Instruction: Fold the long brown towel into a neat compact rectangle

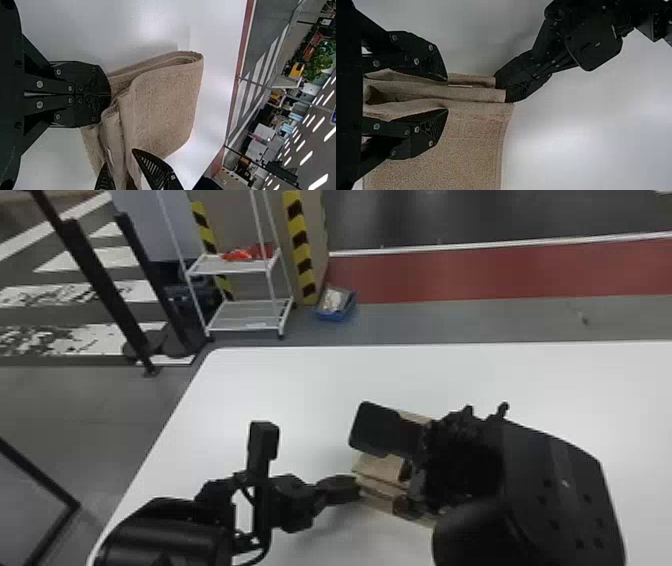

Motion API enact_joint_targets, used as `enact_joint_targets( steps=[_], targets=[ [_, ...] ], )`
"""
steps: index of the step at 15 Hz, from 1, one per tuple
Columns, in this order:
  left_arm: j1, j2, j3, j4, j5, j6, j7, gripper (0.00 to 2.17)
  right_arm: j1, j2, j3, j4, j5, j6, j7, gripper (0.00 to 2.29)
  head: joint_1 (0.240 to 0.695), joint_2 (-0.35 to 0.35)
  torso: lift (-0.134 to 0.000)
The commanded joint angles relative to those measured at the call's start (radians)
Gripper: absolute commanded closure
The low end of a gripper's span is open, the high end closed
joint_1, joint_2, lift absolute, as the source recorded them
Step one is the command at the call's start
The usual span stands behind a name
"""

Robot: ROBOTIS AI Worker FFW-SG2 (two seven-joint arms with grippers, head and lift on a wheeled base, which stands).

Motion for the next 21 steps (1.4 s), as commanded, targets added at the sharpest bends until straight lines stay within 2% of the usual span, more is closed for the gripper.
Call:
enact_joint_targets(
  steps=[1, 5, 6, 7, 8, 9, 11, 12, 19, 20, 21],
  targets=[
    [0.001, 0.002, 0.000, -0.001, 0.000, 0.000, 0.000, 1.84, -0.001, 0.002, -0.003, -0.024, 0.000, 0.014, 0.005, 0.71, 0.695, 0.195, -0.124],
    [0.002, 0.005, 0.003, -0.006, 0.006, 0.000, -0.003, 1.84, 0.013, -0.001, -0.083, -0.062, -0.023, 0.005, 0.005, 0.73, 0.695, 0.202, -0.124],
    [0.004, 0.007, 0.005, -0.006, 0.008, 0.003, -0.003, 1.84, 0.018, -0.004, -0.115, -0.068, -0.045, -0.002, 0.005, 0.89, 0.695, 0.199, -0.124],
    [0.005, 0.007, 0.006, -0.006, 0.009, 0.000, -0.005, 1.84, 0.027, -0.009, -0.149, -0.073, -0.073, -0.017, 0.005, 1.28, 0.695, 0.195, -0.124],
    [0.007, 0.007, 0.006, -0.008, 0.011, 0.000, -0.006, 1.84, 0.041, -0.023, -0.171, -0.073, -0.063, -0.044, 0.005, 1.63, 0.695, 0.182, -0.124],
    [0.008, 0.007, 0.005, -0.009, 0.011, 0.000, -0.006, 1.84, 0.056, -0.035, -0.180, -0.073, -0.054, -0.060, 0.005, 1.81, 0.695, 0.176, -0.124],
    [0.010, 0.007, 0.003, -0.009, 0.011, -0.003, -0.006, 1.84, 0.084, -0.046, -0.178, -0.077, -0.050, -0.063, 0.005, 1.89, 0.695, 0.159, -0.124],
    [0.010, 0.007, 0.003, -0.011, 0.011, 0.000, -0.006, 1.84, 0.096, -0.049, -0.169, -0.082, -0.042, -0.063, 0.005, 2.03, 0.695, 0.145, -0.124],
    [0.041, 0.008, 0.014, -0.040, 0.011, 0.000, -0.002, 1.83, 0.136, -0.058, -0.151, -0.091, -0.017, -0.066, 0.005, 2.03, 0.695, 0.149, -0.124],
    [0.044, 0.008, 0.017, -0.043, 0.011, 0.003, 0.000, 1.72, 0.147, -0.058, -0.146, -0.091, -0.008, -0.069, 0.005, 2.03, 0.695, 0.150, -0.124],
    [0.044, 0.008, 0.021, -0.043, 0.011, 0.018, 0.001, 1.02, 0.154, -0.060, -0.141, -0.089, 0.003, -0.075, 0.005, 2.03, 0.695, 0.150, -0.124]
  ],
)
